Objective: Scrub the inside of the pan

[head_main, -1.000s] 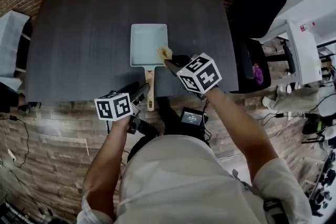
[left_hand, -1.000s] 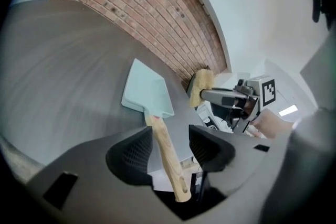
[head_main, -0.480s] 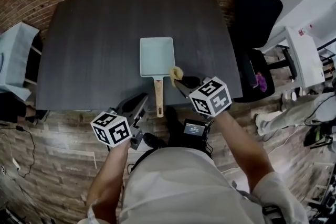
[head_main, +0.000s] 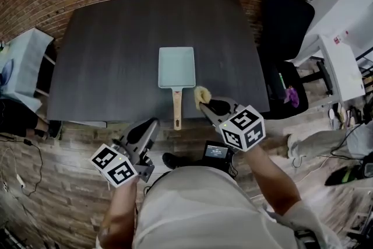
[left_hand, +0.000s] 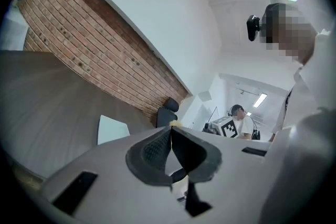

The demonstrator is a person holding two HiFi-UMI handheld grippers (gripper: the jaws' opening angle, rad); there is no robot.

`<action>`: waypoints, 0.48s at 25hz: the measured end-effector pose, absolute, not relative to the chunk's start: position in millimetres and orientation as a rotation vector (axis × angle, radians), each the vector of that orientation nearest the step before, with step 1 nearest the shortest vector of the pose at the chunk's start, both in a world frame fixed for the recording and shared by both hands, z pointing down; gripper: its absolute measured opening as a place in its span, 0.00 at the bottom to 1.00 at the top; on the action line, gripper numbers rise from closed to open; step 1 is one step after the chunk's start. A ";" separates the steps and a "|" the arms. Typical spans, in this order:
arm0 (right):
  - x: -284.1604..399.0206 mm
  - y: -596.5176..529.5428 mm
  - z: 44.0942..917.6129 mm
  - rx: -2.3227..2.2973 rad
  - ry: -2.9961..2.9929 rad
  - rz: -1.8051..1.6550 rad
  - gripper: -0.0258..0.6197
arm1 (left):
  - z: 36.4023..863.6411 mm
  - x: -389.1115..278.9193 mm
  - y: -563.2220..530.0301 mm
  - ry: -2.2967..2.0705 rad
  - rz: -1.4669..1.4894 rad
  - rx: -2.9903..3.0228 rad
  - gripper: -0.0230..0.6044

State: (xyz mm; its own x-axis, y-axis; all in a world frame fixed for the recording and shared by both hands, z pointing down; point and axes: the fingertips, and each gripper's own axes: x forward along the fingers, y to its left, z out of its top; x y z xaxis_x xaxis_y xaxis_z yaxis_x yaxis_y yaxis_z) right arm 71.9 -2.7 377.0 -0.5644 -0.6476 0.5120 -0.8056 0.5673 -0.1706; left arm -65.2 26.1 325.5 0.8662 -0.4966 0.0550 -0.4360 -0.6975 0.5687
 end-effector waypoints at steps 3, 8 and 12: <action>84.4 16.0 370.8 1.176 -2.424 0.551 0.11 | 319.3 -63.9 41.4 -0.707 -0.152 2.444 0.05; 123.1 55.0 359.5 1.196 -2.434 0.549 0.11 | 314.3 -40.5 81.5 -0.727 -0.157 2.430 0.05; 155.1 104.0 354.2 1.211 -2.449 0.562 0.11 | 312.3 -15.8 128.5 -0.745 -0.168 2.414 0.05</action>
